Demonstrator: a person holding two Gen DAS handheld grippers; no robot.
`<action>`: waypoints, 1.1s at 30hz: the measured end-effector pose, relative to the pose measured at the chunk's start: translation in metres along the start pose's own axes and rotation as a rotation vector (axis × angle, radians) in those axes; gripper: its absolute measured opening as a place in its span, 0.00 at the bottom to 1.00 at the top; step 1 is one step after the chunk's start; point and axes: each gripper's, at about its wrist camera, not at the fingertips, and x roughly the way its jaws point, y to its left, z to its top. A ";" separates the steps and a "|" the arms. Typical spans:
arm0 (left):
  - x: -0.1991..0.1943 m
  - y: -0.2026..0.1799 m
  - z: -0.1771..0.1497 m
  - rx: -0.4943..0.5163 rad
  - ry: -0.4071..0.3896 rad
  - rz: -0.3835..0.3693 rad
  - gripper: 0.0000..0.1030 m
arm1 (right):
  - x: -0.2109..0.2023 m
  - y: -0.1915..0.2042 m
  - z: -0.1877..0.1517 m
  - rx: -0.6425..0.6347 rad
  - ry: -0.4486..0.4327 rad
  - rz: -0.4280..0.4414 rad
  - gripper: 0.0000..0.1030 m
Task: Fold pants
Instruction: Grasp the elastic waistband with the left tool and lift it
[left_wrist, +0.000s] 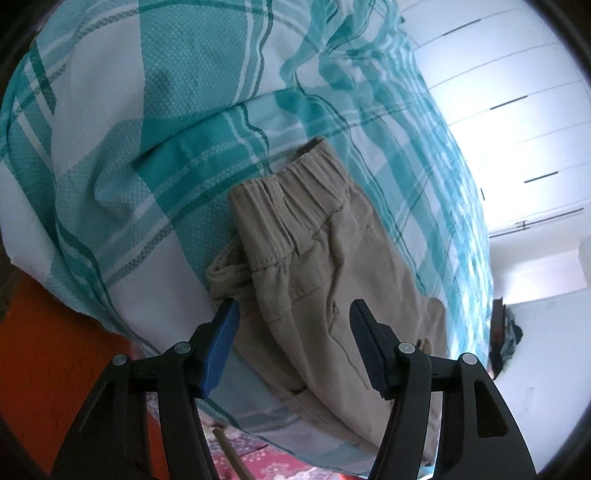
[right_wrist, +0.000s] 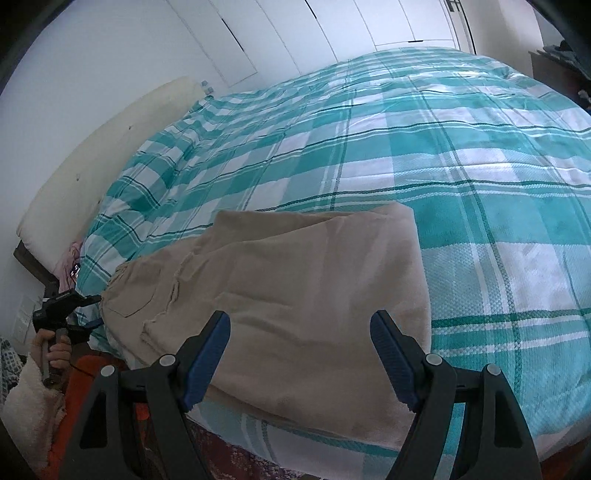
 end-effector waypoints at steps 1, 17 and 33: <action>0.001 0.000 0.001 0.001 -0.009 -0.002 0.62 | -0.001 0.000 0.000 0.000 -0.002 0.000 0.76; -0.018 0.016 -0.010 -0.020 -0.050 -0.006 0.16 | 0.005 0.011 -0.004 -0.034 0.018 0.011 0.76; 0.008 0.007 -0.013 -0.076 -0.016 -0.003 0.64 | 0.008 0.019 -0.008 -0.087 0.009 0.017 0.76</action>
